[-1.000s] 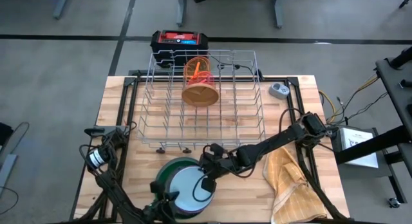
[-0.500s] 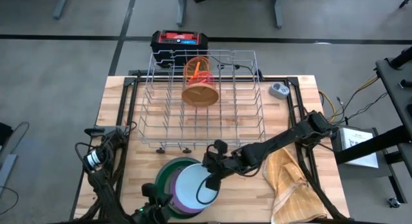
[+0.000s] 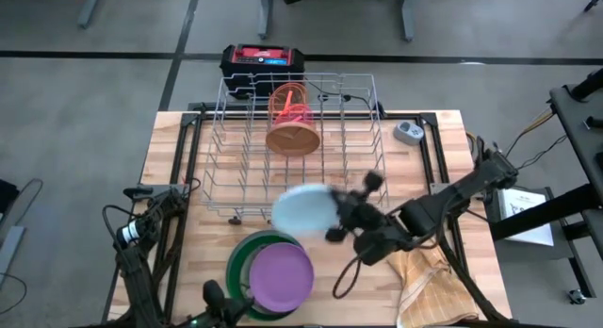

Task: Sort dishes
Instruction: Put the white plate into the dish rack

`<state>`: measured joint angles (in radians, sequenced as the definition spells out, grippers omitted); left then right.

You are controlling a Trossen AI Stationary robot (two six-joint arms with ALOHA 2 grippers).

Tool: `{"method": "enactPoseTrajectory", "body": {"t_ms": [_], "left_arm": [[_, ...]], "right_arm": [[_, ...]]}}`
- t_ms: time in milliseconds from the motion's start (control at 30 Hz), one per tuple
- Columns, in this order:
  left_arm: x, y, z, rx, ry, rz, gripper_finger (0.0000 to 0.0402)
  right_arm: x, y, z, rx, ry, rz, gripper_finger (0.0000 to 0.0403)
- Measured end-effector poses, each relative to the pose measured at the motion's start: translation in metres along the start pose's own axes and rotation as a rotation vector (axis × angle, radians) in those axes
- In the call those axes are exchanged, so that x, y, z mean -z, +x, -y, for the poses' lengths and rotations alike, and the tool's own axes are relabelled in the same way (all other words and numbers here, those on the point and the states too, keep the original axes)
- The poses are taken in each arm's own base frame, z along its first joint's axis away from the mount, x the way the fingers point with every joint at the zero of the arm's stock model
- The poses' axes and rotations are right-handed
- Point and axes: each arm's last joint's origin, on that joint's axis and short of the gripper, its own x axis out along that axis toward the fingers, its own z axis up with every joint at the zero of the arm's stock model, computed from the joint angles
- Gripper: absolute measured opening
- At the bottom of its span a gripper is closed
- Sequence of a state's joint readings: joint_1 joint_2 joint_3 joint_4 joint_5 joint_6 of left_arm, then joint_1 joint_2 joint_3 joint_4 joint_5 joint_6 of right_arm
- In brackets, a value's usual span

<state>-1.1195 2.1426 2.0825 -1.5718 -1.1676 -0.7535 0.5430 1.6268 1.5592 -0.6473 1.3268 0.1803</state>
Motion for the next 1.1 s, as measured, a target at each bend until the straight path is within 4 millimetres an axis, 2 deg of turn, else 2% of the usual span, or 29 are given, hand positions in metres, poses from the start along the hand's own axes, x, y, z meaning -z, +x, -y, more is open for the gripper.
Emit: {"method": "enactPoseTrajectory", "body": {"t_ms": [133, 300, 467, 700, 900, 1100], "left_arm": [[0.004, 0.002, -0.006, -0.006, 0.006, -0.01, 0.0], [0.012, 0.004, -0.01, -0.011, 0.029, -0.023, 0.0], [0.021, 0.001, -0.028, -0.018, -0.001, -0.016, 0.0], [0.052, 0.007, -0.041, -0.055, -0.029, -0.032, 0.0], [0.079, 0.01, -0.057, -0.095, -0.051, -0.014, 0.0], [0.099, 0.011, -0.07, -0.119, -0.106, 0.005, 0.0]], "right_arm": [[-0.001, 0.007, 0.012, 0.252, -0.083, 0.017, 0.0002], [0.007, 0.04, 0.018, 0.343, -0.131, -0.046, 0.0002], [0.023, 0.078, 0.024, 0.408, -0.194, -0.132, 0.0002], [0.03, 0.112, 0.038, 0.453, -0.245, -0.219, 0.0002], [0.024, 0.132, 0.042, 0.289, -0.235, -0.242, 0.0002], [0.002, 0.144, 0.037, 0.044, -0.176, -0.045, 0.0002]]}}
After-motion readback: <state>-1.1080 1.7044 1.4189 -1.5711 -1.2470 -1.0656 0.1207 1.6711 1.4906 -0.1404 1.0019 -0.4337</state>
